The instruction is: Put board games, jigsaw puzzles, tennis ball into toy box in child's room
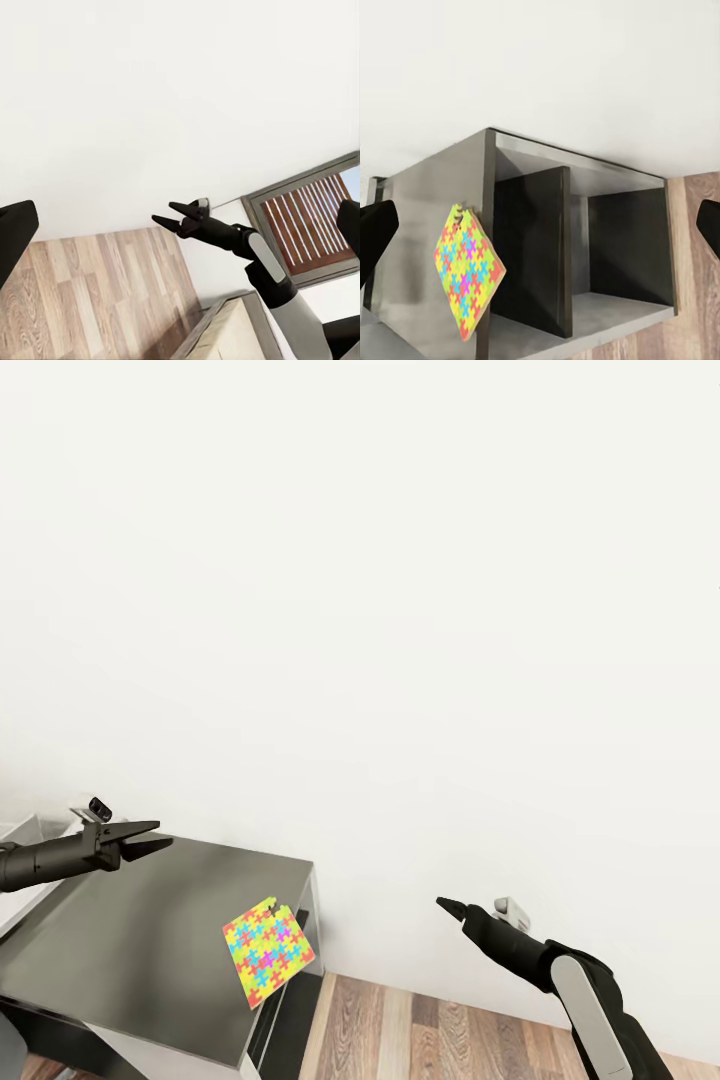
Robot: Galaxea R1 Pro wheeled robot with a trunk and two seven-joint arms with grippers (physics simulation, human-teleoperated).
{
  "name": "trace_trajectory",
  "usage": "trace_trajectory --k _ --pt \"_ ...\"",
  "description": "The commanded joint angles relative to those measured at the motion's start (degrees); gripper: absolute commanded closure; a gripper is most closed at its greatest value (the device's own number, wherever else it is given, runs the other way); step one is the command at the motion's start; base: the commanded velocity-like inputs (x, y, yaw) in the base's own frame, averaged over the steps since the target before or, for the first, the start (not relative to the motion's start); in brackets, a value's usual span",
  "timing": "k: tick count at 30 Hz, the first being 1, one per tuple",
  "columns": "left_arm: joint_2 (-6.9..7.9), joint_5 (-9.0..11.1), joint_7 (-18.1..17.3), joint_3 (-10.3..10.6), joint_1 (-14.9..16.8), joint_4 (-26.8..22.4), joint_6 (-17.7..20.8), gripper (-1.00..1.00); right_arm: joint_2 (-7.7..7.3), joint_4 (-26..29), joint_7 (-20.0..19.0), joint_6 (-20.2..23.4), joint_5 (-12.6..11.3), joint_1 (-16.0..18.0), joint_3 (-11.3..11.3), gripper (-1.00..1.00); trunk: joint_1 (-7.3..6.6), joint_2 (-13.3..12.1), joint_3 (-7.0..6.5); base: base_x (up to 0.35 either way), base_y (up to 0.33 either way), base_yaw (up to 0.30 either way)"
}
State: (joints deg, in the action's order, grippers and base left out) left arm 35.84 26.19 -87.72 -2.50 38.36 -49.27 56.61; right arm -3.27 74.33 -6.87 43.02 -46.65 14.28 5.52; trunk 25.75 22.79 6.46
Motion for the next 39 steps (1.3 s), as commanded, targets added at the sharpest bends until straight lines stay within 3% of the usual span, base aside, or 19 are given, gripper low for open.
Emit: trace_trajectory --k 1,14,32,39 --pt "0.02 0.0 -0.2 0.0 0.0 0.0 0.6 -1.0 0.01 0.0 -0.3 0.3 0.2 0.1 0.1 -1.0 0.04 0.1 0.12 0.0 0.0 0.0" --pt "0.02 0.0 -0.2 0.1 0.0 0.0 0.5 -1.0 0.02 -0.5 -0.3 0.3 0.2 0.1 0.1 -1.0 0.04 0.1 0.11 0.0 0.0 0.0" --pt "0.02 0.0 -0.2 0.1 0.0 0.0 0.5 -1.0 0.17 -8.3 -0.4 0.0 -0.3 1.0 0.4 -1.0 0.04 0.1 0.11 0.0 0.0 0.0" --pt "0.02 0.0 -0.2 0.1 0.0 0.0 0.5 -1.0 0.03 -15.9 -4.5 0.3 -0.6 4.2 0.3 -1.0 0.04 0.1 0.11 0.0 0.0 0.0"
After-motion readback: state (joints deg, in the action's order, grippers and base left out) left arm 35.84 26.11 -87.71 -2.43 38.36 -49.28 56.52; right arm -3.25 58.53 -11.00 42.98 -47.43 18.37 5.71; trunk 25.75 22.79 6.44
